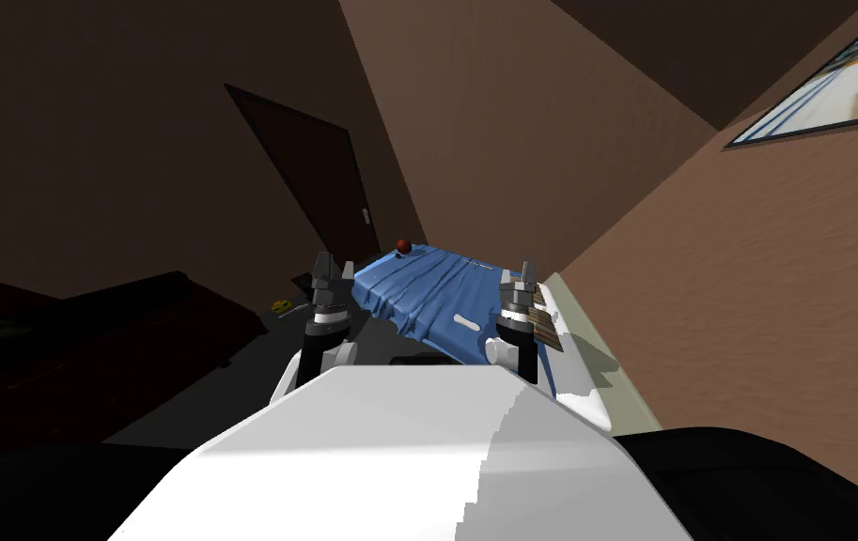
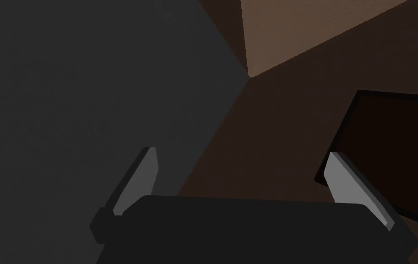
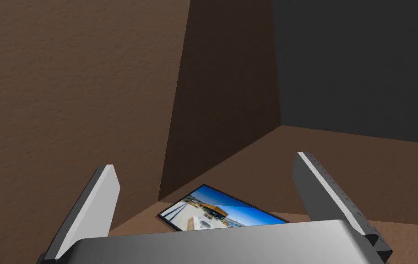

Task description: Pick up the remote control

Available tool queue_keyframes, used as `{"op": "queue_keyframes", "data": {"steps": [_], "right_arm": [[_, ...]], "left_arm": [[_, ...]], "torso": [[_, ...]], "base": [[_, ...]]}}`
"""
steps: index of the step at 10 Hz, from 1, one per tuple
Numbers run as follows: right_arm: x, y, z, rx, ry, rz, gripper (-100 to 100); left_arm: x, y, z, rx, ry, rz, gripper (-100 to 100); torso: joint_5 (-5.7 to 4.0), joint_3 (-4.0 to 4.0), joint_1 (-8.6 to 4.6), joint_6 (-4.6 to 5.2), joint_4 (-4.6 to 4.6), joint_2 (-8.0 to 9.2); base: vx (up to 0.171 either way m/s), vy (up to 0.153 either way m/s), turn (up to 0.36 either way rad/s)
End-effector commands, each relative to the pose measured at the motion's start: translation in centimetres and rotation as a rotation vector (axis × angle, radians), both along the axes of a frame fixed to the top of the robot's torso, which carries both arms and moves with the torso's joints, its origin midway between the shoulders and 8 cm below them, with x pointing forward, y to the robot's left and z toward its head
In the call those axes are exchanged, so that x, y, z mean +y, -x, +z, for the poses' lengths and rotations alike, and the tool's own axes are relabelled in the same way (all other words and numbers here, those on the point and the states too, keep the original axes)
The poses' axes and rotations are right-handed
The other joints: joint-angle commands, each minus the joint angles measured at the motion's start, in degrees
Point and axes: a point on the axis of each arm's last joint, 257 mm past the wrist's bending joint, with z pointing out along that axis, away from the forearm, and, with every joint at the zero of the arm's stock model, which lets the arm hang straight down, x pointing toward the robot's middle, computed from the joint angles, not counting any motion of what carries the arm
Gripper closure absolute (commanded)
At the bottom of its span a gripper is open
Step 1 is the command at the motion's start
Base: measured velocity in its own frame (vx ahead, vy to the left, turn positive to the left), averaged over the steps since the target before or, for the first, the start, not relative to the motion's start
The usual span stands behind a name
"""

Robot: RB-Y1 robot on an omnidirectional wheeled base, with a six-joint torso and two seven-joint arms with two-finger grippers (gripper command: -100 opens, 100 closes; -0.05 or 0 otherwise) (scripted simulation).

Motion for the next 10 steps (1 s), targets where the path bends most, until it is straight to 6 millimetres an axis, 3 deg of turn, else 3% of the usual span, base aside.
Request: {"op": "queue_keyframes", "data": {"steps": [1, 5, 10], "right_arm": [[0.4, -0.4, -0.5, 0.02, 0.035, 0.011, -100], [2.1, -2.2, -3.9, 0.12, 0.157, 0.038, -100], [4.6, -4.6, -11.3, 0.3, 0.35, 0.055, -100]], "left_arm": [[0.0, 0.0, 0.0, 0.0, 0.0, 0.0, 0], [0.0, 0.0, 0.0, 0.0, 0.0, 0.0, 0], [0.0, 0.0, 0.0, 0.0, 0.0, 0.0, 0]], "torso": [[0.0, 0.0, 0.0, 0.0, 0.0, 0.0], [-0.03, -0.06, -0.15, -0.01, -0.02, -0.1], [-0.07, -0.13, -0.27, -0.02, -0.05, -0.22]], "base": [[0.009, -0.005, 0.058], [0.025, -0.029, 0.113], [0.046, -0.067, 0.202]]}}
